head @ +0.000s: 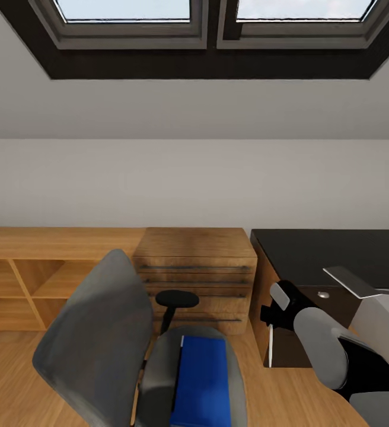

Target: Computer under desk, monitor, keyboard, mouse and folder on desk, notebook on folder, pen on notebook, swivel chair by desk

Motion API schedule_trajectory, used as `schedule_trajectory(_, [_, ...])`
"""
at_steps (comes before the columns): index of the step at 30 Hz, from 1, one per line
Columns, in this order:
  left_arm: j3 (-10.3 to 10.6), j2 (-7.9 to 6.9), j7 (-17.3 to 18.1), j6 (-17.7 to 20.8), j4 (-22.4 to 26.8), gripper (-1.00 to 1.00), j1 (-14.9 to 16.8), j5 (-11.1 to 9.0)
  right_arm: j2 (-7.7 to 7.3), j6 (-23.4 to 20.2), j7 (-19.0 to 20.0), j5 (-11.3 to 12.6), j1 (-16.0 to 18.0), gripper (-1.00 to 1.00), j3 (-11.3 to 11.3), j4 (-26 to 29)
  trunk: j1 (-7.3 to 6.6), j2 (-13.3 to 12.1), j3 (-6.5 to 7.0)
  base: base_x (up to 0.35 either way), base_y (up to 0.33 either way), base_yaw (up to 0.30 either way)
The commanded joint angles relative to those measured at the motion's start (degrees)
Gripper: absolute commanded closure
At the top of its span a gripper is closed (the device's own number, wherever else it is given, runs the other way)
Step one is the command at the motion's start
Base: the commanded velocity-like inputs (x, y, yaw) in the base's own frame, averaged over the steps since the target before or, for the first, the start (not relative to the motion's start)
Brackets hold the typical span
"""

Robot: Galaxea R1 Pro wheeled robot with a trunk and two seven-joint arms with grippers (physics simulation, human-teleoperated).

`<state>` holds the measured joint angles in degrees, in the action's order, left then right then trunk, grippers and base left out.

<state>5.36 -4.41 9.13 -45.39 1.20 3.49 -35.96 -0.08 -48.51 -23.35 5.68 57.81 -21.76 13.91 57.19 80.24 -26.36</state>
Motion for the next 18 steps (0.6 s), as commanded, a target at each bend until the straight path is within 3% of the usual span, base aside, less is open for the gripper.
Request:
schedule_trajectory(1, [0.5,-0.08,0.3,-0.1,0.0,-1.0,0.0,-0.6,0.0,-0.1,-0.5,0.6,0.0,1.0,0.0,0.1,0.0,0.0,-0.06,-0.004,-0.01,0.0])
schedule_trajectory(18, [0.4,-0.34,0.4,-0.5,-0.1,-1.0,-1.9,-0.6,0.0,-0.1,-0.5,0.6,0.0,1.0,0.0,0.1,0.0,0.0,-0.06,-0.001,-0.002,0.0])
